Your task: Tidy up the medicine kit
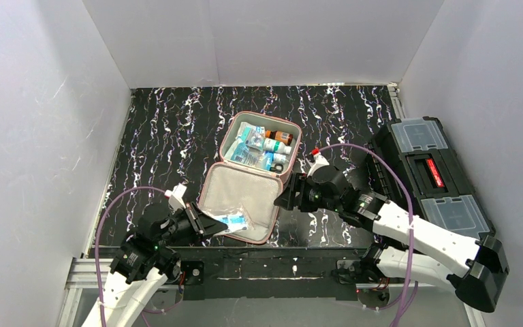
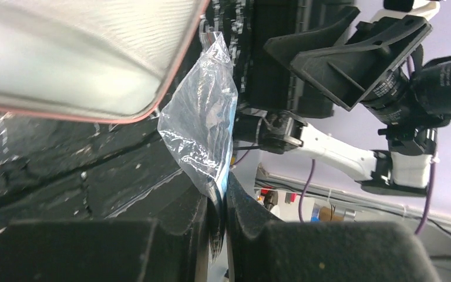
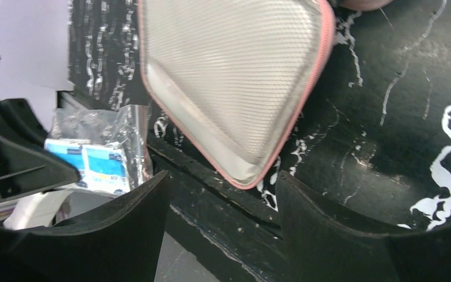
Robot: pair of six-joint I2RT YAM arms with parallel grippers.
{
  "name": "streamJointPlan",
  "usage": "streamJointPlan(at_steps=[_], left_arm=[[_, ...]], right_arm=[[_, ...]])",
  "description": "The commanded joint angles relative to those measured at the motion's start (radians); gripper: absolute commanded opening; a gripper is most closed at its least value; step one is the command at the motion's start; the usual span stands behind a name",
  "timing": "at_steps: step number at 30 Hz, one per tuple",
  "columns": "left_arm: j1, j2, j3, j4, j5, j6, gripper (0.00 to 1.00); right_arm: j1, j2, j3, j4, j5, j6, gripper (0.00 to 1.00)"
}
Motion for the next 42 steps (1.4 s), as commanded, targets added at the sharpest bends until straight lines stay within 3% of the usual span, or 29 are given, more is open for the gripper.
streamJointPlan(at_steps=[1, 8, 20, 29, 42], left_arm=[[0.005, 0.008, 0.004, -0.188, -0.05, -0.002, 0.0], [0.005, 0.024, -0.02, -0.255, -0.128, -0.006, 0.0], [0.004, 0.245, -0.172, 0.121, -0.122, -0.026, 0.0], [0.004, 0.377, -0.171, 0.261, -0.171, 0.008, 0.0], [0.004, 0.44, -0.254, 0.451, -0.209, -0.007, 0.0]], right_arm=[[-0.015, 0.032, -0.065, 0.129, 0.027, 0.041, 0.73], [-0.03, 0.109, -0.112, 0.2, 0.042, 0.066, 0.73], [-0.07, 0.168, -0.211, 0.408, 0.003, 0.099, 0.75], [-0.101, 0.262, -0.291, 0.65, -0.082, 0.167, 0.75], [-0.107, 0.41, -0.335, 0.949, -0.166, 0.232, 0.74]])
